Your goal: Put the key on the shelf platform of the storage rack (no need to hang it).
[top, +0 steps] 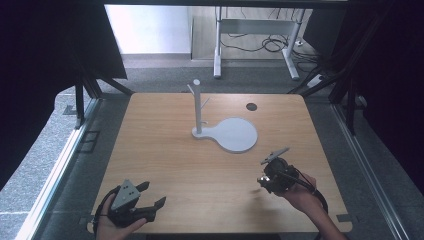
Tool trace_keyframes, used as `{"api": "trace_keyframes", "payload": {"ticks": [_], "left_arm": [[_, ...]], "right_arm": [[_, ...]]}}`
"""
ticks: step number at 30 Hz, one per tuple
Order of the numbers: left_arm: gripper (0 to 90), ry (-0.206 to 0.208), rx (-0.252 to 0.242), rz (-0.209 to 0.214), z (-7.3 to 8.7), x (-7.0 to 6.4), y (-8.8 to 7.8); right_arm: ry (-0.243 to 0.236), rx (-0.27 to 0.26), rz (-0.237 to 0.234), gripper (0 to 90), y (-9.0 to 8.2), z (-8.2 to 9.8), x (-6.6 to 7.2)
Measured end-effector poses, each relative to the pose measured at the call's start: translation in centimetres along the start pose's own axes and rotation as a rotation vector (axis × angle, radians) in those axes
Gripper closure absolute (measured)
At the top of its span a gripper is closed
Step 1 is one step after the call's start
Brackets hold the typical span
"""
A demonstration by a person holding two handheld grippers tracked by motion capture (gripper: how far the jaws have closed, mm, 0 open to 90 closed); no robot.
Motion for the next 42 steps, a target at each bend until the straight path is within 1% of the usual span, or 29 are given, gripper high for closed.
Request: {"api": "trace_keyframes", "payload": {"ticks": [3, 8, 13, 20, 25, 26, 27, 28, 32, 36, 39, 42], "left_arm": [[26.5, 0.000, 0.002, 0.001, 0.0, 0.0, 0.0], [26.5, 0.001, 0.002, 0.000, 0.0, 0.0, 0.0], [26.5, -0.001, 0.001, -0.001, 0.0, 0.0, 0.0], [26.5, -0.001, 0.001, -0.001, 0.0, 0.1, 0.0], [26.5, -0.001, 0.000, -0.002, 0.0, 0.1, 0.0], [26.5, -0.001, 0.000, -0.003, 0.0, 0.1, -0.1], [26.5, -0.001, 0.000, -0.003, 0.0, 0.1, -0.1], [26.5, -0.002, 0.001, -0.003, 0.1, 0.2, -0.1], [26.5, -0.002, 0.001, -0.003, 0.1, 0.2, -0.1], [26.5, -0.003, 0.000, -0.004, 0.1, 0.2, -0.1], [26.5, -0.004, 0.002, -0.004, 0.1, 0.3, -0.1], [26.5, -0.004, 0.002, -0.004, 0.1, 0.3, -0.1]], "right_arm": [[-0.011, -0.012, 0.005, 66.7, -0.7, -0.6, -0.1], [-0.012, -0.025, 0.008, 66.7, -1.4, -1.4, -0.3], [-0.015, -0.029, 0.003, 66.8, -1.6, -1.9, -0.4], [-0.026, -0.035, 0.011, 66.7, -1.9, -2.8, -0.7], [-0.023, -0.041, 0.014, 66.7, -2.2, -3.4, -0.8], [-0.020, -0.045, 0.005, 66.7, -2.3, -3.7, -0.9], [-0.020, -0.045, 0.005, 66.7, -2.3, -3.7, -0.9], [-0.015, -0.047, -0.012, 66.8, -2.3, -3.9, -0.9], [-0.008, -0.051, -0.012, 66.8, -2.3, -4.5, -1.0], [-0.013, -0.047, -0.010, 66.8, -2.2, -5.1, -1.1], [-0.021, -0.044, -0.025, 66.8, -1.9, -5.5, -1.0], [-0.023, -0.038, -0.024, 66.8, -1.8, -5.8, -1.0]]}}
Point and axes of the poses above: each handheld gripper's, and its own axes: y roughly forward along the jaws, z roughly out of its underside, x roughly to its left, the point moved 10 cm from there along y, roughly forward along the jaws, and after that the axes turned 8 degrees about y, right-handed, at the moved point
